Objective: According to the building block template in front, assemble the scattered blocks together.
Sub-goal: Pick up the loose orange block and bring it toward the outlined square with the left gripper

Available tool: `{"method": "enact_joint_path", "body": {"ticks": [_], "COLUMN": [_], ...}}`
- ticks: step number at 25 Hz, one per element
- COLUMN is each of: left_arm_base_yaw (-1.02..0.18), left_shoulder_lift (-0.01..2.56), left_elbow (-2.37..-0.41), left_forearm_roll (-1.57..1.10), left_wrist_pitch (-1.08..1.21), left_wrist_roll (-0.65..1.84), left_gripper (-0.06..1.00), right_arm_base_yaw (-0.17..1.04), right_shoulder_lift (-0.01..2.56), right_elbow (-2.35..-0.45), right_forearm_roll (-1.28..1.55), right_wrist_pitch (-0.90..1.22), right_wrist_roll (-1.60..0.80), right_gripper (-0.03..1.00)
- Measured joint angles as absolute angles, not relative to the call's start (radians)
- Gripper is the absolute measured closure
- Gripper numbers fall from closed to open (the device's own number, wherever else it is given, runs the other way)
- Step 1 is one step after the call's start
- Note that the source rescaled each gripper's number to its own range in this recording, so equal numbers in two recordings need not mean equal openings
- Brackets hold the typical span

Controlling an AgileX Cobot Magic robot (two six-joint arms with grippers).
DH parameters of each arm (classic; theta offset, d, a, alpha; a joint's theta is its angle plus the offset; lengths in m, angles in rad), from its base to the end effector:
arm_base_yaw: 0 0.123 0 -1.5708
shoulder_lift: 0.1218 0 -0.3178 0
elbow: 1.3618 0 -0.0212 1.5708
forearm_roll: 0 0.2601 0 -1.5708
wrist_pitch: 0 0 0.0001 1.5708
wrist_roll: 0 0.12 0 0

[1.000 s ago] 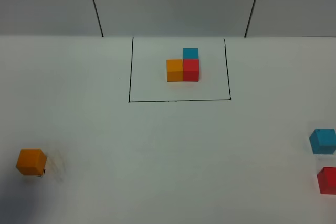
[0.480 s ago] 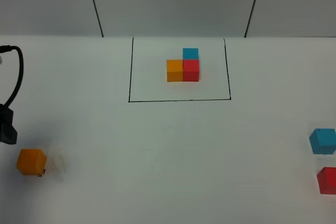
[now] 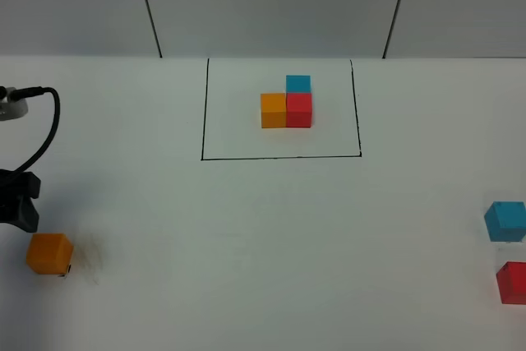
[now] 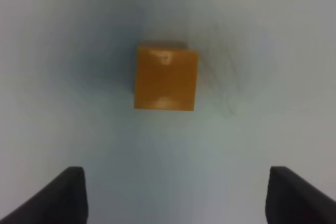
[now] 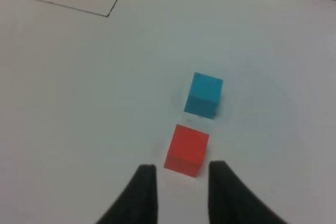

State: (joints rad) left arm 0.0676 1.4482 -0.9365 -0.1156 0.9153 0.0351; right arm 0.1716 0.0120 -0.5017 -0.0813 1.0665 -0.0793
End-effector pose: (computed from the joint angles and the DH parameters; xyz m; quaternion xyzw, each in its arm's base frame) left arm 0.2732 0.0075 0.2367 -0.0458 0.9911 -0.0436 0.1174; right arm -0.0014 -0.0089 0.2688 -0.1057 0.8501 -0.0168 0.5155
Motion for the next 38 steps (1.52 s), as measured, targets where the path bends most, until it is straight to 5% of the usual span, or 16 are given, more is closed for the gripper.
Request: {"method": "enact_joint_path", "body": {"ticks": [16,38], "left_arm_base_yaw": [-0.093,-0.093], "left_shoulder_lift": [1.632,1.648], "left_elbow": [-0.925,-0.923], "left_forearm_roll": [0.032,0.085], "left_wrist_pitch": [0.757,0.712], "left_wrist_roll": [-0.098,-0.176], "left_gripper": [0.43,0.43], "right_arm_base_yaw": [0.172,0.172], "right_shoulder_lift": [0.012,0.012], "right_elbow": [-0.502,-0.502], "right_forearm_roll": [-0.081,-0.081], "right_wrist_pitch": [1.067,1.067], "right_wrist_roll": [-0.079,-0.079], "right_gripper": [0.97,0.97]}}
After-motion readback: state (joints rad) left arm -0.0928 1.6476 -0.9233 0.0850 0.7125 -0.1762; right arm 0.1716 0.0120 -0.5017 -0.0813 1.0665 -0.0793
